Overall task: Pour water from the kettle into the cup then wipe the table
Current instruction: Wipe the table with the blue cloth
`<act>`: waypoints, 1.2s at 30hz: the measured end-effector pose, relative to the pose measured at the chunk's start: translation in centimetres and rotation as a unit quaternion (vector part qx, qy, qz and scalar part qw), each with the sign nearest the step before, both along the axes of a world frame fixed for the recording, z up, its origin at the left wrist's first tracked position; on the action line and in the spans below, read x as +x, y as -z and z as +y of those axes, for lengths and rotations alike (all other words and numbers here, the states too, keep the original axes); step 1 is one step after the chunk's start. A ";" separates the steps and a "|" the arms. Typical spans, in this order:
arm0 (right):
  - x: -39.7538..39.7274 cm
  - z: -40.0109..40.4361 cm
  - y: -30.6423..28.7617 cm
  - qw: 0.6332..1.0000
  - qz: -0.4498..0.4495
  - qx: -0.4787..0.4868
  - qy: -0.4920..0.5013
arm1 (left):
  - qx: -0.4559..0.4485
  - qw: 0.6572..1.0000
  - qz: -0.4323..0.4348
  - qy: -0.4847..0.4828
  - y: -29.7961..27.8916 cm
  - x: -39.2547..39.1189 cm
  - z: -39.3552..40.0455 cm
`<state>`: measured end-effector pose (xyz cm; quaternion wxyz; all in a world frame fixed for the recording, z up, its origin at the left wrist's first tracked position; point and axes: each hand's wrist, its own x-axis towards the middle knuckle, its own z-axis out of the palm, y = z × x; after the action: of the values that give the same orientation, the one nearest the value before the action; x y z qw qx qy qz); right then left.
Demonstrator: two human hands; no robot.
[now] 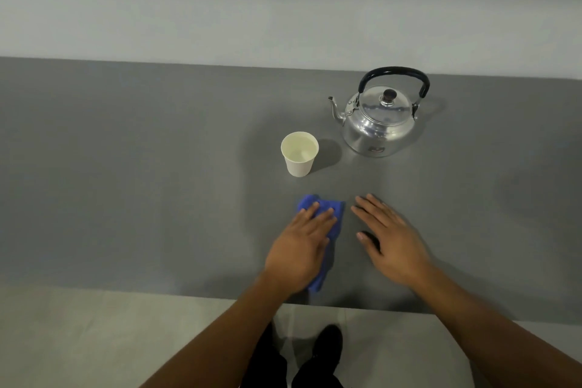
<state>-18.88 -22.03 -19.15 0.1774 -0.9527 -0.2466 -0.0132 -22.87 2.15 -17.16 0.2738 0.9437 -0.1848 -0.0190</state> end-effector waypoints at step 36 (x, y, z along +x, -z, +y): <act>-0.2 0.1 -0.1 1.000 0.013 -0.002 0.012 | 0.089 0.995 0.021 0.032 -0.1 2.2 6.4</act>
<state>-19.10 -21.91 -19.04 0.1782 -0.9561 -0.2327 -0.0025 -20.68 8.57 -17.04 0.1923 0.9572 -0.2067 -0.0636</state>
